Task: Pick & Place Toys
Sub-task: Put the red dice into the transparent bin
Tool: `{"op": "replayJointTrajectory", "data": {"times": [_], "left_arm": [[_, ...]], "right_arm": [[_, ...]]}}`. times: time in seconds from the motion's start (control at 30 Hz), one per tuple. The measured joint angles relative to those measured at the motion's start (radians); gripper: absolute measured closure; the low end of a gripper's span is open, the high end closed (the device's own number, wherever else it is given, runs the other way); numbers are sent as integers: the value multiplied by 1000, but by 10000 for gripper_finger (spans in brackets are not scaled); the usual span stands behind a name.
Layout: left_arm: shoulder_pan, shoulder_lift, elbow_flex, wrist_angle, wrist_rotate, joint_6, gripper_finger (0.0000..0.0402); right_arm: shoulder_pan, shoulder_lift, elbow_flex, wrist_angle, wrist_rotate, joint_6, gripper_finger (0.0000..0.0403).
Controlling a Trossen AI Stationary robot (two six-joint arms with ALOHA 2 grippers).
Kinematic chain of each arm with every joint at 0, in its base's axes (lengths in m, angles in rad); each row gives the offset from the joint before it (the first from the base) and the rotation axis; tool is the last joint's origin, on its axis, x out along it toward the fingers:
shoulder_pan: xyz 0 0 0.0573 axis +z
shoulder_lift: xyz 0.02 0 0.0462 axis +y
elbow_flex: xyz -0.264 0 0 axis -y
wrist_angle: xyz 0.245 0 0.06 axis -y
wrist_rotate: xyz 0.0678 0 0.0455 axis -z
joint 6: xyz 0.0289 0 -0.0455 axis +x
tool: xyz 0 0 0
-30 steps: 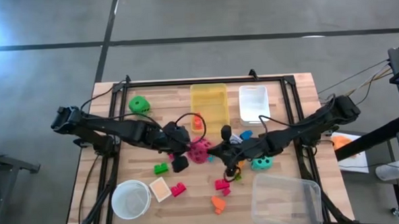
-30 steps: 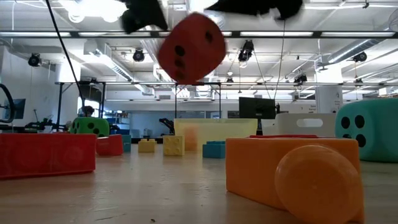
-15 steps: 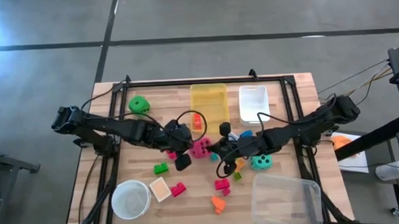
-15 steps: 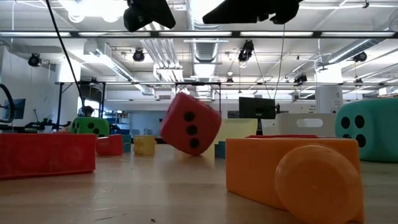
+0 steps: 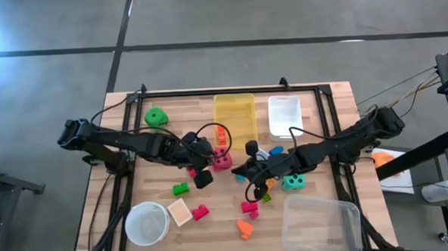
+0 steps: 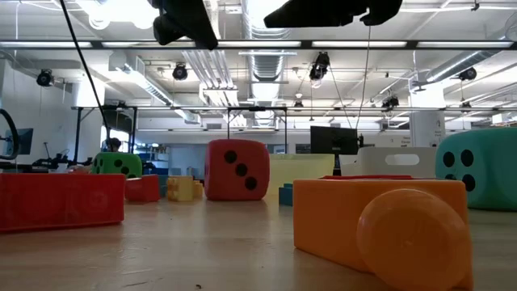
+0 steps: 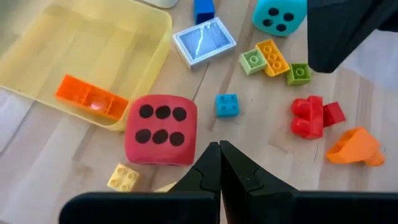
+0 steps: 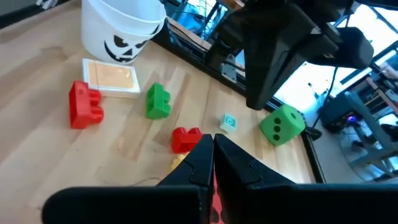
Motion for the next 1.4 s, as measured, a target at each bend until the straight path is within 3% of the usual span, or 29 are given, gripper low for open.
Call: {"op": "replayJointTrajectory", "data": {"times": [0.27,0.37,0.53,0.73,0.93,1.1,1.27,1.4], "left_arm": [[-7,-11,1,-69,-3,-24,401],[-26,-20,1,-73,-20,-26,401],[-54,-46,1,-98,-64,-19,401],[-73,-84,2,-143,-147,-17,401],[-75,-120,2,-240,-262,-49,401],[-80,-170,-17,-260,-303,-78,401],[-82,-245,-93,-244,-299,-102,401],[-82,-324,-177,-182,-290,-116,401]], "right_arm": [[0,12,0,-7,-12,51,381],[-2,44,-1,5,-83,51,341],[-5,137,15,97,-210,48,241],[-7,249,117,39,-96,-57,132],[-16,334,290,-187,57,-71,63],[-40,383,410,-323,188,-32,39],[-74,417,458,-443,164,-2,37],[-103,448,471,-506,77,11,37]]}}
